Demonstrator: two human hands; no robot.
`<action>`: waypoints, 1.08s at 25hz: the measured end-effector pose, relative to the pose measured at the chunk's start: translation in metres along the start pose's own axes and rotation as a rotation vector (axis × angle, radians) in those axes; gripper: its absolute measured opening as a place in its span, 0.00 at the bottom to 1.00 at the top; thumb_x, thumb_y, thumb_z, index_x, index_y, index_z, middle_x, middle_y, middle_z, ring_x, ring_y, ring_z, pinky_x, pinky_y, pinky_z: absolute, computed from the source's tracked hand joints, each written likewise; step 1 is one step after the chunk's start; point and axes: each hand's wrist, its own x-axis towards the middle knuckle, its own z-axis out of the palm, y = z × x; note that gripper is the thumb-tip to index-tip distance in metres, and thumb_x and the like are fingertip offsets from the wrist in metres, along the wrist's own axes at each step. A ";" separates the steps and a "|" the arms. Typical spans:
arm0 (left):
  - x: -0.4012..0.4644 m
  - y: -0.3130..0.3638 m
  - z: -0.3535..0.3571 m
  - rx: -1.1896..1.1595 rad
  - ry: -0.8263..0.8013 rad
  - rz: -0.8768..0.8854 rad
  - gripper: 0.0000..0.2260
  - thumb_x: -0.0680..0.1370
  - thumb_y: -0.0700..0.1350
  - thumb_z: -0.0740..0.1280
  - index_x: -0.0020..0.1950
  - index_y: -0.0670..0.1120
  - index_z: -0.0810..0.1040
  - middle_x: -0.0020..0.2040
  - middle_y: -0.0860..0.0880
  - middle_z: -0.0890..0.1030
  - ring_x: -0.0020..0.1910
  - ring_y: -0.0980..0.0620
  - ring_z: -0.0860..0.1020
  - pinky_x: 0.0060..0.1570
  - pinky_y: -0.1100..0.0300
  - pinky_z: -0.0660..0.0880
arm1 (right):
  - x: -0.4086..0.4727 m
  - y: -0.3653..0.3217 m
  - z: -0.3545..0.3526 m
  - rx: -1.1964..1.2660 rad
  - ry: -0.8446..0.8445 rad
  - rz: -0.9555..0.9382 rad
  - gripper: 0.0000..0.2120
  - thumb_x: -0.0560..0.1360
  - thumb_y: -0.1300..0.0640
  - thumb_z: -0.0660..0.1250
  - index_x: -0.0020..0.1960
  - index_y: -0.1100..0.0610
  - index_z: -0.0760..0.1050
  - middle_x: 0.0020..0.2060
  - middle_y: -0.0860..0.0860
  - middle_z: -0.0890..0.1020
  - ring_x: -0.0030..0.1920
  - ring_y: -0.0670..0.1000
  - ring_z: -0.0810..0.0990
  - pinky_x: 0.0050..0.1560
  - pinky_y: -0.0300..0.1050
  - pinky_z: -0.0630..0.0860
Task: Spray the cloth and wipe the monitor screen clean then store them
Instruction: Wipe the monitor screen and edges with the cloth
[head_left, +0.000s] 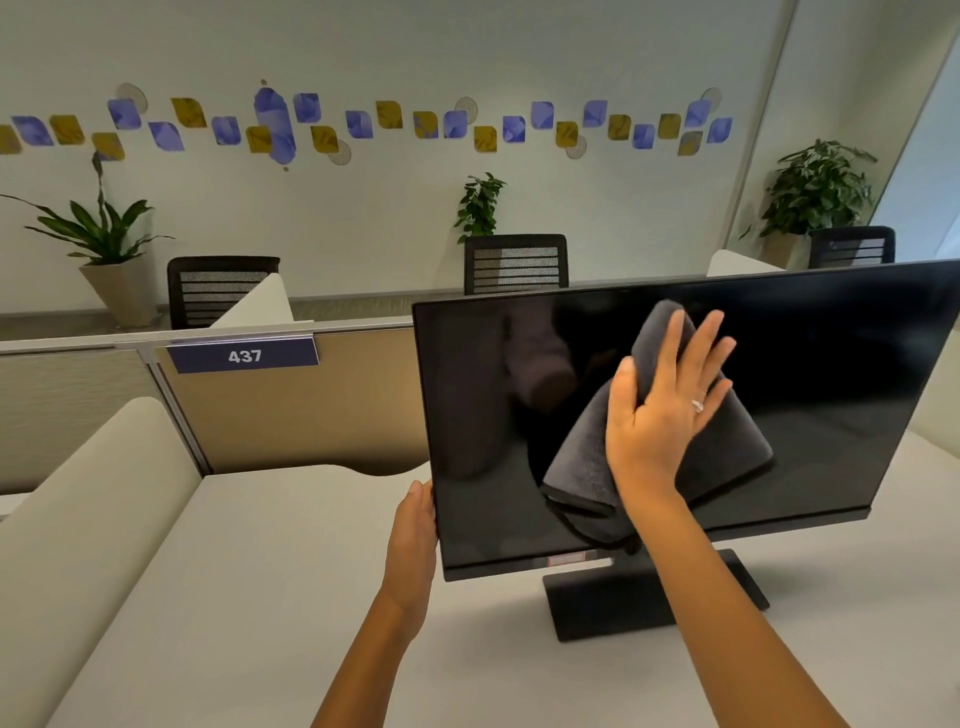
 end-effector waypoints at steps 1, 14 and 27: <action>0.000 -0.001 0.000 0.006 0.008 0.001 0.17 0.82 0.54 0.44 0.56 0.58 0.72 0.57 0.60 0.76 0.59 0.57 0.75 0.51 0.69 0.69 | -0.013 0.005 0.000 -0.005 -0.026 0.018 0.31 0.79 0.46 0.55 0.77 0.50 0.47 0.77 0.58 0.50 0.76 0.60 0.45 0.73 0.66 0.47; -0.001 -0.002 -0.003 -0.084 0.039 -0.033 0.19 0.81 0.55 0.47 0.56 0.56 0.76 0.51 0.59 0.83 0.55 0.58 0.79 0.49 0.66 0.74 | -0.085 -0.071 0.040 0.045 -0.193 -0.494 0.28 0.77 0.53 0.56 0.76 0.50 0.54 0.76 0.54 0.52 0.76 0.60 0.48 0.72 0.66 0.43; 0.003 -0.010 -0.001 -0.012 0.022 -0.079 0.16 0.80 0.58 0.44 0.56 0.62 0.71 0.57 0.65 0.75 0.57 0.62 0.74 0.59 0.65 0.66 | -0.031 -0.047 0.018 0.125 -0.054 -0.073 0.27 0.80 0.52 0.53 0.77 0.55 0.50 0.77 0.51 0.50 0.77 0.54 0.45 0.75 0.58 0.44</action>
